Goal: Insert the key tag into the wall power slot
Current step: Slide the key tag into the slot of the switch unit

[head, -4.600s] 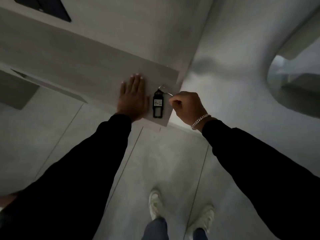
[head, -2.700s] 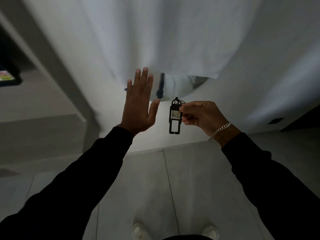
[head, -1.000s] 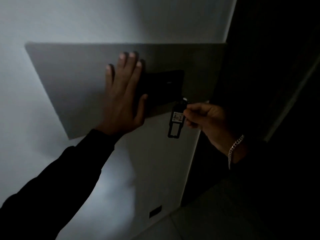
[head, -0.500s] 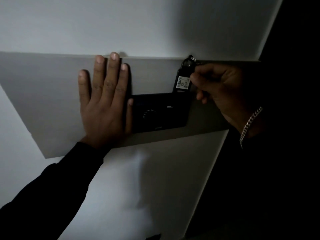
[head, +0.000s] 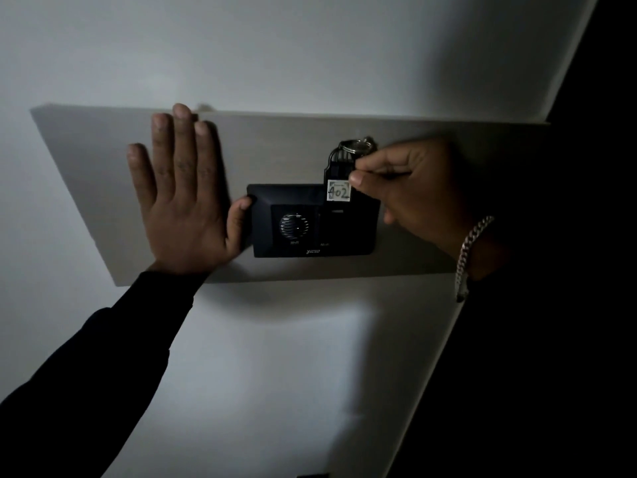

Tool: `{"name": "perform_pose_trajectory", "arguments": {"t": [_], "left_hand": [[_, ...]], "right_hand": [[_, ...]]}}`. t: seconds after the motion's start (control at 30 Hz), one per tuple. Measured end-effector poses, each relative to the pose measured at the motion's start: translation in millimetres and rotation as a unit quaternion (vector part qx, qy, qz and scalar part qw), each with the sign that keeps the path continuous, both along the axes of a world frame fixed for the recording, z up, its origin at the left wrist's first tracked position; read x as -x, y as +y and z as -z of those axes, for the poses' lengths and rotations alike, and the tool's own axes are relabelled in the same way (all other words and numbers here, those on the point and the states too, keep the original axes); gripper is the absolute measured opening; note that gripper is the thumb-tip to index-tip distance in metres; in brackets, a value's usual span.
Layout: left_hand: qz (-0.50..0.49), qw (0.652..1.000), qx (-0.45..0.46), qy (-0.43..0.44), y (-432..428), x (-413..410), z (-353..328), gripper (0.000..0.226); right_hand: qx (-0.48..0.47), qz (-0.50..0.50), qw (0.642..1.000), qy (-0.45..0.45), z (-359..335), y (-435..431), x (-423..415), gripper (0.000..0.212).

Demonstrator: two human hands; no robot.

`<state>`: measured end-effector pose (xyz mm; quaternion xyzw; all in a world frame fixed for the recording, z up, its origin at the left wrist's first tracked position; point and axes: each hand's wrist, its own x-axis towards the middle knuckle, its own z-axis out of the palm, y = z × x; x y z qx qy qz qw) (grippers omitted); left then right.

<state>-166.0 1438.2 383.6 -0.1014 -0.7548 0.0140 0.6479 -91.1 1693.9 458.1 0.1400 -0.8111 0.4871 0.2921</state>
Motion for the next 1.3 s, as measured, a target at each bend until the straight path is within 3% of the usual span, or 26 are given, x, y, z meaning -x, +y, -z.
{"name": "perform_pose_trajectory", "arguments": {"t": [0.2,0.33,0.47,1.13,1.3], "left_hand": [[-0.004,1.0,-0.001,0.003,-2,4,1,0.08],[-0.007,1.0,0.0,-0.002,-2,3,0,0.079],[-0.009,1.0,0.006,-0.001,-2,2,-1,0.079],[-0.02,0.999,0.0,-0.033,4,-4,-2,0.081],[-0.025,0.998,0.003,-0.063,1,-5,-8,0.08]], "right_hand": [[-0.006,0.026,0.995,0.098,6,-2,2,0.015],[-0.142,0.044,0.968,0.202,-1,2,-2,0.017],[-0.245,0.043,0.939,0.235,-10,5,-4,0.03],[-0.223,0.017,0.926,0.304,10,1,7,0.02],[-0.154,-0.009,0.952,0.263,6,-3,2,0.022]]}}
